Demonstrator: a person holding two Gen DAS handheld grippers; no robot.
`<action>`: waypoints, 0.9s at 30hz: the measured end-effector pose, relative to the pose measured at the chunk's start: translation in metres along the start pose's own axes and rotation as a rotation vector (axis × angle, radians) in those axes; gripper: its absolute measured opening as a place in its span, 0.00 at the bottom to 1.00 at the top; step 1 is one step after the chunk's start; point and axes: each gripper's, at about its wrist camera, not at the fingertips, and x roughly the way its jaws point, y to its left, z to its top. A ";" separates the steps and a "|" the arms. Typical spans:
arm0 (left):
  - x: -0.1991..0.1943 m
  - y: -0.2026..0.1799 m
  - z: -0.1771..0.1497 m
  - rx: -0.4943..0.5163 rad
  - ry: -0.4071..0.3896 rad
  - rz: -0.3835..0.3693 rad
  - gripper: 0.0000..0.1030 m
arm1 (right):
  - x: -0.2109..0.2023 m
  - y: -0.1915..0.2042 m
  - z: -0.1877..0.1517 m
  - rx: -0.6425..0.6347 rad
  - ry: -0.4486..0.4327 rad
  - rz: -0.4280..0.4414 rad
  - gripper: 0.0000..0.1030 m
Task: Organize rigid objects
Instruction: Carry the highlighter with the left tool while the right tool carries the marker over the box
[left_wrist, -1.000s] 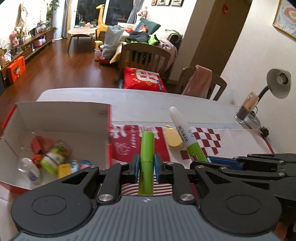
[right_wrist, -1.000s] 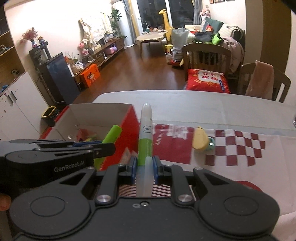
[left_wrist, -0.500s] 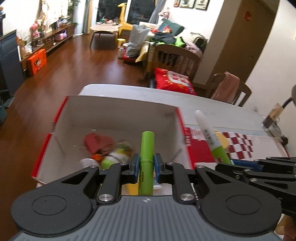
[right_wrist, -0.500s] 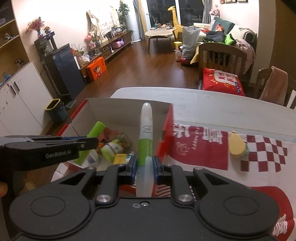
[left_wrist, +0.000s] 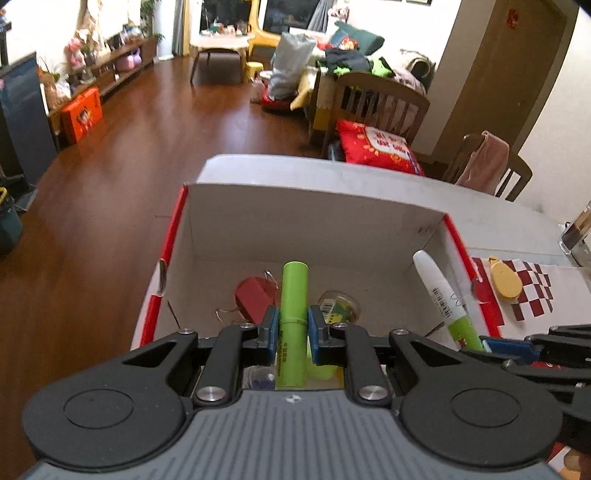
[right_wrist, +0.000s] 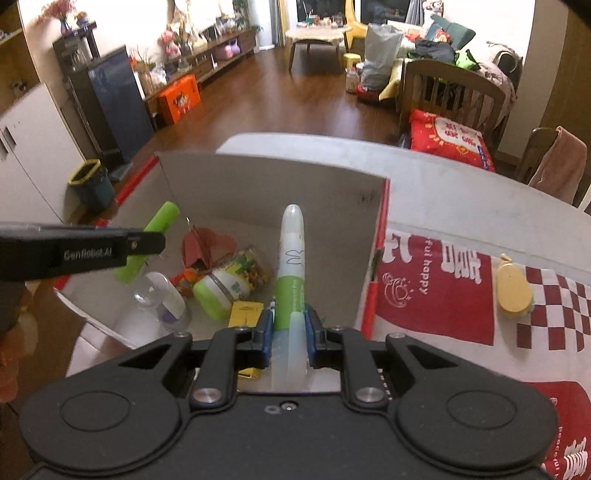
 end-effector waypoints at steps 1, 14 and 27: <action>0.005 0.001 0.001 0.006 0.004 0.004 0.16 | 0.006 0.003 0.001 -0.004 0.010 -0.006 0.16; 0.047 0.020 0.005 0.059 0.089 0.097 0.16 | 0.051 0.021 0.001 -0.057 0.097 -0.039 0.16; 0.061 0.024 0.001 0.059 0.190 0.081 0.16 | 0.055 0.021 -0.002 -0.020 0.148 0.015 0.25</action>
